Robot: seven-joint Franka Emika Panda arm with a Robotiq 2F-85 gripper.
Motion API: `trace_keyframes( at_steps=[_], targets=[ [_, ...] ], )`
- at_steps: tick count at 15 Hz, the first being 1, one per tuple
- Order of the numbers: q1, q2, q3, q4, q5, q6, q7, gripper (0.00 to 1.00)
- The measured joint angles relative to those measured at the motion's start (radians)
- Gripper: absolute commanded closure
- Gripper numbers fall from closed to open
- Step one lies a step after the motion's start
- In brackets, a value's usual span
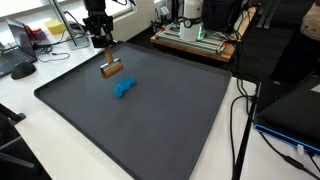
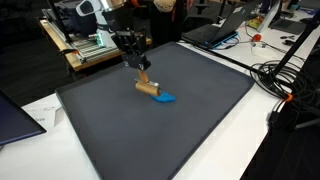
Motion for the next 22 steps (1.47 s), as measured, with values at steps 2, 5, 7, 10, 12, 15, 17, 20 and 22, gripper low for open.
trace_keyframes(
  at_steps=[2, 5, 7, 10, 12, 15, 17, 20, 22],
  targets=[
    [0.024, -0.063, -0.031, -0.030, 0.000, 0.000, 0.041, 0.78],
    [0.088, -0.178, -0.096, -0.083, 0.000, 0.000, 0.105, 0.78],
    [0.147, -0.258, -0.149, -0.126, 0.000, 0.001, 0.136, 0.78],
    [0.270, -0.376, -0.252, -0.189, 0.000, 0.001, 0.151, 0.78],
    [0.374, -0.449, -0.333, -0.228, 0.000, 0.001, 0.151, 0.78],
    [0.543, -0.539, -0.449, -0.280, 0.000, 0.001, 0.117, 0.78],
    [0.633, -0.580, -0.493, -0.307, 0.000, 0.001, 0.068, 0.78],
    [0.706, -0.612, -0.490, -0.330, 0.000, 0.001, -0.030, 0.78],
    [0.722, -0.620, -0.463, -0.339, 0.000, 0.000, -0.104, 0.78]
  ],
)
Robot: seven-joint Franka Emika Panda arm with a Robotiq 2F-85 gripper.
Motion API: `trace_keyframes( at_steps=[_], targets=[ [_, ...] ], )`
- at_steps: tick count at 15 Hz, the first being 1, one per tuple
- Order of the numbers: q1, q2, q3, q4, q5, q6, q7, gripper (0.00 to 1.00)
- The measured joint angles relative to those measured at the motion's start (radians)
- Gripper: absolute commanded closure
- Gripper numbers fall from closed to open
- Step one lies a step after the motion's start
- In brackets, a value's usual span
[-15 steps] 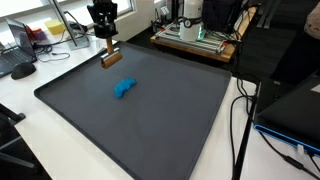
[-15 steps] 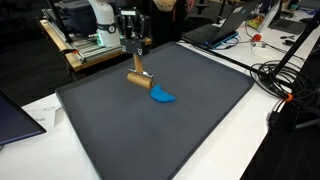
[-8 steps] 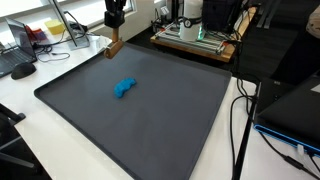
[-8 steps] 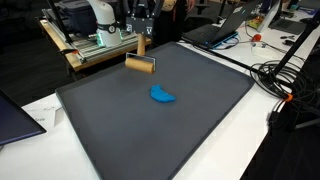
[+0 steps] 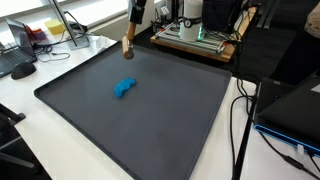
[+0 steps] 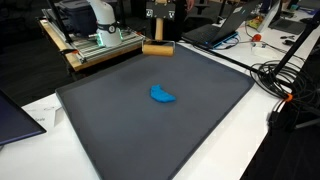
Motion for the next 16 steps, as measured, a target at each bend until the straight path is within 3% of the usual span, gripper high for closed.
trace_keyframes(
  at_steps=[11, 16],
  targets=[
    [-0.014, -0.053, 0.186, -0.121, 0.000, 0.000, -0.395, 0.78],
    [-0.066, -0.065, 0.252, -0.205, 0.000, -0.001, -0.494, 0.78]
  ],
)
